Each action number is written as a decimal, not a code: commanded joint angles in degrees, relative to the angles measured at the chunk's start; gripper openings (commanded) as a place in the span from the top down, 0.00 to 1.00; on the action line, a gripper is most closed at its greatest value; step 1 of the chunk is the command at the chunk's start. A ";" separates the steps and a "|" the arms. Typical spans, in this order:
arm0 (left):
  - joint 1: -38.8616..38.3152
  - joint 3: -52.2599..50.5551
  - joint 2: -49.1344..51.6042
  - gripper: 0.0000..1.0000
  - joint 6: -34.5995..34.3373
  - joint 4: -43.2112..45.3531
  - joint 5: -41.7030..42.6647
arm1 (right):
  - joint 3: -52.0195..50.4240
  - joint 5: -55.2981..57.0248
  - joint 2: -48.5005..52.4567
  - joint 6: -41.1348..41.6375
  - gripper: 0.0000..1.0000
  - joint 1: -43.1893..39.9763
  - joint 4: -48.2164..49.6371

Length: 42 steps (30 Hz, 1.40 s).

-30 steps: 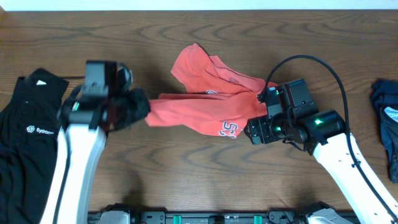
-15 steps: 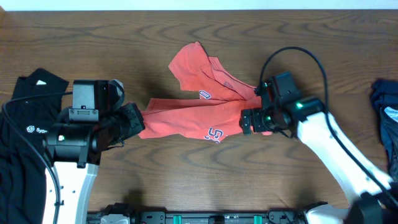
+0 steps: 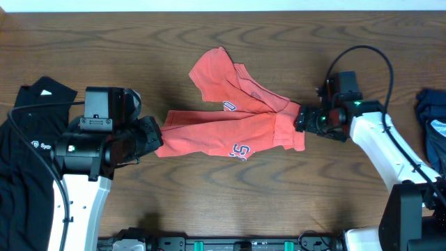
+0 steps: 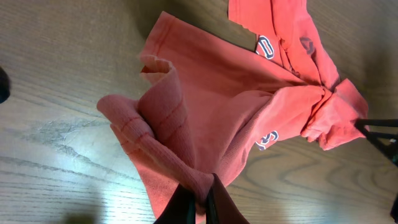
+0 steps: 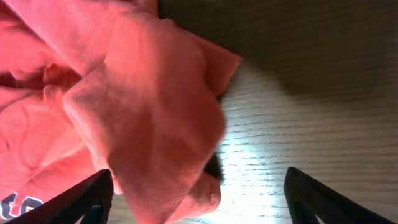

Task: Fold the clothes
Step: 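Grasp the T-shirt's left and right edges with both grippers, then lift the T-shirt with both grippers and shake it out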

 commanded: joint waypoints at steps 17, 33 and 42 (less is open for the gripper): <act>-0.11 0.28 2.54 0.94 1.20 0.31 -2.08 | 0.92 -7.45 -0.04 1.11 0.39 4.00 4.74; -0.11 1.18 2.40 0.94 3.76 2.05 -2.43 | 9.62 0.55 -3.82 -0.90 0.99 3.82 -0.92; -0.11 10.93 1.66 0.94 4.07 2.91 -7.04 | 31.67 7.91 -6.82 -4.39 0.99 0.79 -16.74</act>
